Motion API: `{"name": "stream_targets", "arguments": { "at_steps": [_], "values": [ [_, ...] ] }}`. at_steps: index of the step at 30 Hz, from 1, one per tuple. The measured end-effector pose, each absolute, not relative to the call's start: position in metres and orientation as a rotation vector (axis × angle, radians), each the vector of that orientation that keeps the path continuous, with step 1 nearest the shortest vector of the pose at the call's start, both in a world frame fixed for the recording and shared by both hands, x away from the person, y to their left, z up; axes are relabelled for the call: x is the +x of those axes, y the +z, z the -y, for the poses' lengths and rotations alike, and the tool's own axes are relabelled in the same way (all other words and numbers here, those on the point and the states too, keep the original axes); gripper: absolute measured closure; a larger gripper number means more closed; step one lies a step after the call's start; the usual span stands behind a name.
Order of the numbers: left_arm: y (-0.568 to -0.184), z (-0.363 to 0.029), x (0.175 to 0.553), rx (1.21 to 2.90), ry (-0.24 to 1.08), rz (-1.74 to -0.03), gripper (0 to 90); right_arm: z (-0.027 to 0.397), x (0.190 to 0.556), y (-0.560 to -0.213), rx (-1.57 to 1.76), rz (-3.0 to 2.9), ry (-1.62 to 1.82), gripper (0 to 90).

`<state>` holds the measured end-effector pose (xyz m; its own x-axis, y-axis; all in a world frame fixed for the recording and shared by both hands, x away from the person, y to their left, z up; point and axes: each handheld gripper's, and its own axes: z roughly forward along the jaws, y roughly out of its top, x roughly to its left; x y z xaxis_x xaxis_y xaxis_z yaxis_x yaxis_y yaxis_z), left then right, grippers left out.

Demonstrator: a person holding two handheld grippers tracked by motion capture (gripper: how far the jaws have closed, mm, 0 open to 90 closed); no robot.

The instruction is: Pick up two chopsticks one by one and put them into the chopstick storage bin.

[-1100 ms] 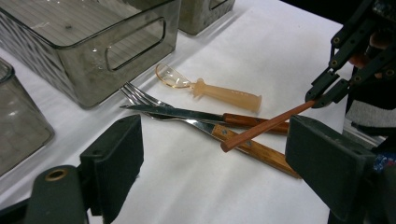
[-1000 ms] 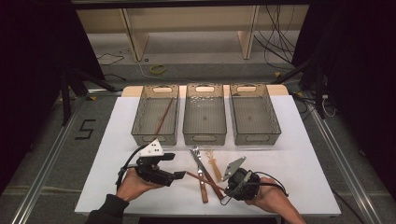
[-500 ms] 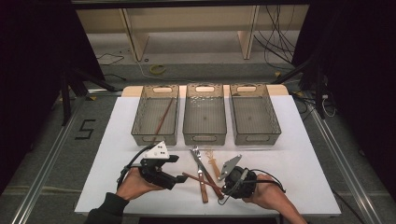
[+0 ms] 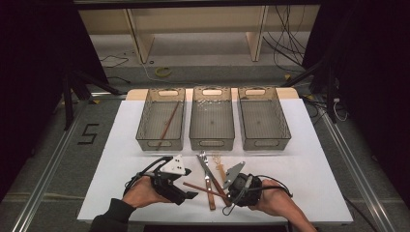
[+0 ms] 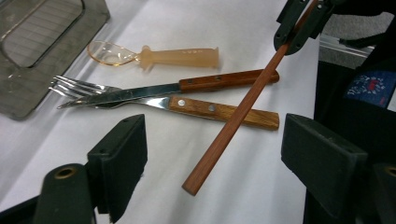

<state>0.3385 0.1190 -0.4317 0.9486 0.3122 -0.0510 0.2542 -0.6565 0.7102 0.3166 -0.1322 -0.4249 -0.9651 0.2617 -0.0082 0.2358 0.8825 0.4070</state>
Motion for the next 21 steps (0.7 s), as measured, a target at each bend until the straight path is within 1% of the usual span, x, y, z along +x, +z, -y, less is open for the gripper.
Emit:
{"name": "stream_targets", "arguments": {
  "at_steps": [4,12,21],
  "values": [
    [-0.432,-0.117,0.337,2.338,0.1,-0.369,25.6,0.13,0.315,-0.424,0.352,-2.982,0.65,85.5],
    [-0.434,-0.114,0.332,2.411,0.085,-0.315,40.2,0.125,0.312,-0.418,0.289,-2.984,0.652,85.5],
    [-0.434,-0.113,0.329,2.437,0.063,-0.261,53.1,0.122,0.311,-0.416,0.229,-3.003,0.635,85.5]
  ]
}}
